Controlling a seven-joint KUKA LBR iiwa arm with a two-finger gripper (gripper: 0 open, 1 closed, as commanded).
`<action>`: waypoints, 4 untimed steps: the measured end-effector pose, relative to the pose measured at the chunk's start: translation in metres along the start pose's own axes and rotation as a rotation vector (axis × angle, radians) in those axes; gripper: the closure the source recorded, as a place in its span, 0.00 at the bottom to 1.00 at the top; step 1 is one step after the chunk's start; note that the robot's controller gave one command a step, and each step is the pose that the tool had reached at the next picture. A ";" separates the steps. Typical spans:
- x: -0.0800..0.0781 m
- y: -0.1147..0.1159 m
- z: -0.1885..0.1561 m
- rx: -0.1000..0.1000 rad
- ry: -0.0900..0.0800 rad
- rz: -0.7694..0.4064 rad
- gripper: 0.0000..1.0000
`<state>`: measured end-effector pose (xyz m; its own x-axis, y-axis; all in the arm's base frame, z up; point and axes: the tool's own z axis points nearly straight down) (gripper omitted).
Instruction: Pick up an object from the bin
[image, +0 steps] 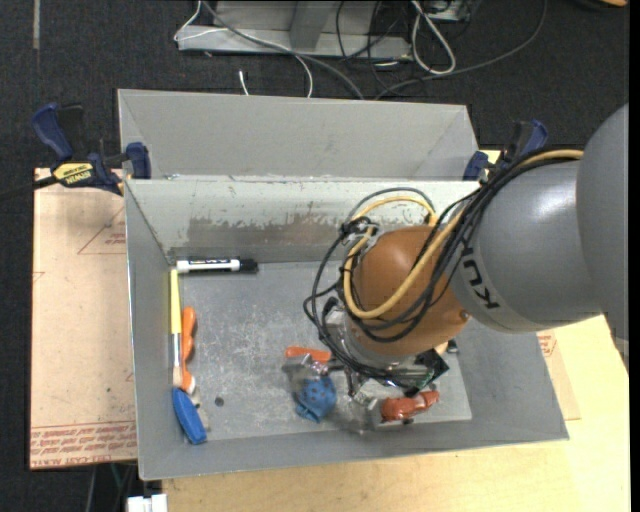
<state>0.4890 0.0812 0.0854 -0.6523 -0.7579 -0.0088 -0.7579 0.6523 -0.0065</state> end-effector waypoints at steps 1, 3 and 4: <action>0.002 0.005 0.015 -0.003 0.001 0.134 1.00; 0.004 0.008 -0.021 -0.011 0.009 0.136 1.00; 0.002 0.007 -0.057 -0.010 0.007 0.138 1.00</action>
Offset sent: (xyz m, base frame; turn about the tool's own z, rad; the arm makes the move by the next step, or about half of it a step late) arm 0.0000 0.0000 0.0000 0.0000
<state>0.4814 0.0839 0.1422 -0.7505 -0.6608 -0.0021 -0.6608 0.7505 0.0044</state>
